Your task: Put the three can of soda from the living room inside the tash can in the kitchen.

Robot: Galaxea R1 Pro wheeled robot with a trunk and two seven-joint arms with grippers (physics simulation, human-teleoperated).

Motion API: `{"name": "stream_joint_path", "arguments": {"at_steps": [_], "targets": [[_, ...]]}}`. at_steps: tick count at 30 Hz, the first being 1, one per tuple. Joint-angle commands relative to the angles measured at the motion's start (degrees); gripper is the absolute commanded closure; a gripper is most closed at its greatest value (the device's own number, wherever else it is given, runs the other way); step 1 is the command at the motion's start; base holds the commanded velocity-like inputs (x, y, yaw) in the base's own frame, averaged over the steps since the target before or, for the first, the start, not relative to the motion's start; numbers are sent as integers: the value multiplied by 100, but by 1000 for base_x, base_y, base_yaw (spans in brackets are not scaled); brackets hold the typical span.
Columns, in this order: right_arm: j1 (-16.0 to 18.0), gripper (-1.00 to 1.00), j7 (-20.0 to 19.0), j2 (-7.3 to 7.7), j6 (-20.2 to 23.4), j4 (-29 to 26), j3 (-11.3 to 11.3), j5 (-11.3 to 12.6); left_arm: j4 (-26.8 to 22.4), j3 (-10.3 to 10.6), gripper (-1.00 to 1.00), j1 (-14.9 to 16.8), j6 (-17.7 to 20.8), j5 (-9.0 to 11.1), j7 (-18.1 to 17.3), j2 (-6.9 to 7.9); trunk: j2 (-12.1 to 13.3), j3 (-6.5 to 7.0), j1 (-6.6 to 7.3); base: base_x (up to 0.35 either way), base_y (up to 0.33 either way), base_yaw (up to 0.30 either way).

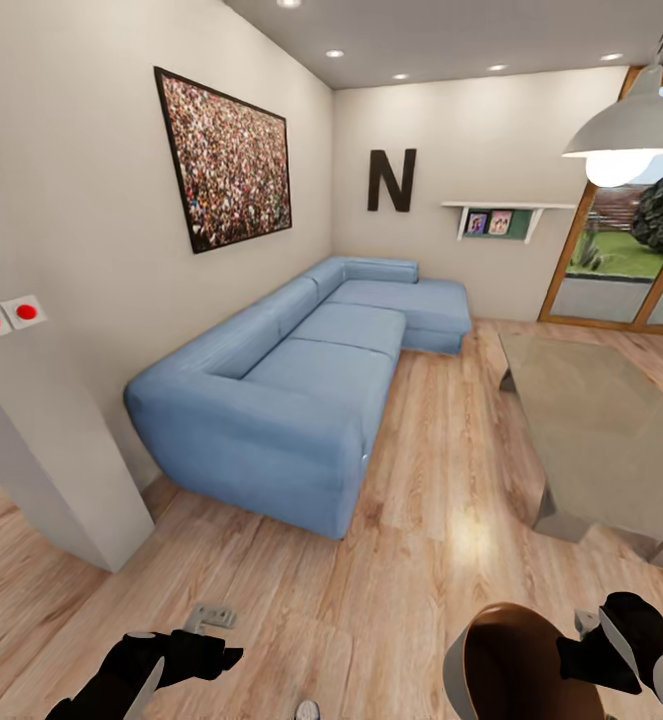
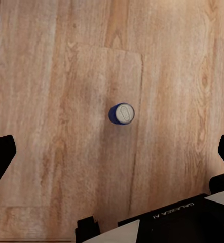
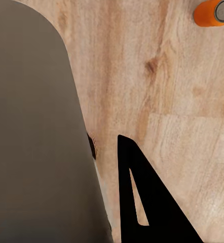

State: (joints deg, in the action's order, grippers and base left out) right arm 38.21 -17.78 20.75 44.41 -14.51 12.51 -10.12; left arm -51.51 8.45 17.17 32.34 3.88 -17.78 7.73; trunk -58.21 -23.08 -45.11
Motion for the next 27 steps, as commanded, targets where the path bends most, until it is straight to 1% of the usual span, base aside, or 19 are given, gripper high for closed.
{"name": "stream_joint_path", "arguments": {"at_steps": [1, 4, 10, 15, 21, 27], "targets": [[2, 100, -7, -1, 15, 1, 23, 100, 0, 2, -100, 1, 0, 0, -1, 0, 0, 7, 0, -187, 239, 0], [2, 100, -7, -4, 15, 1, 23, 104, 0, 5, -100, 1, 0, -1, -4, 0, 0, 16, 0, -115, 177, 0], [2, 100, -13, -9, 15, 1, 21, 106, -7, 0, -100, 0, -7, 14, 0, 0, 0, 22, 0, -33, 52, 0], [2, 100, -15, -9, 15, 6, 23, 106, -2, 3, -100, 4, 36, -2, 16, -21, 200, 112, 110, -5, 7, 0], [2, 100, -11, -9, 15, 3, 23, 112, 0, 3, -100, 6, 100, -9, 12, -98, 441, 220, 242, -1, 1, 0], [2, 100, -7, -12, 15, 2, 23, 115, 0, 1, -100, 6, 105, -10, 12, -104, 682, 317, 373, 0, 0, 0]]}}
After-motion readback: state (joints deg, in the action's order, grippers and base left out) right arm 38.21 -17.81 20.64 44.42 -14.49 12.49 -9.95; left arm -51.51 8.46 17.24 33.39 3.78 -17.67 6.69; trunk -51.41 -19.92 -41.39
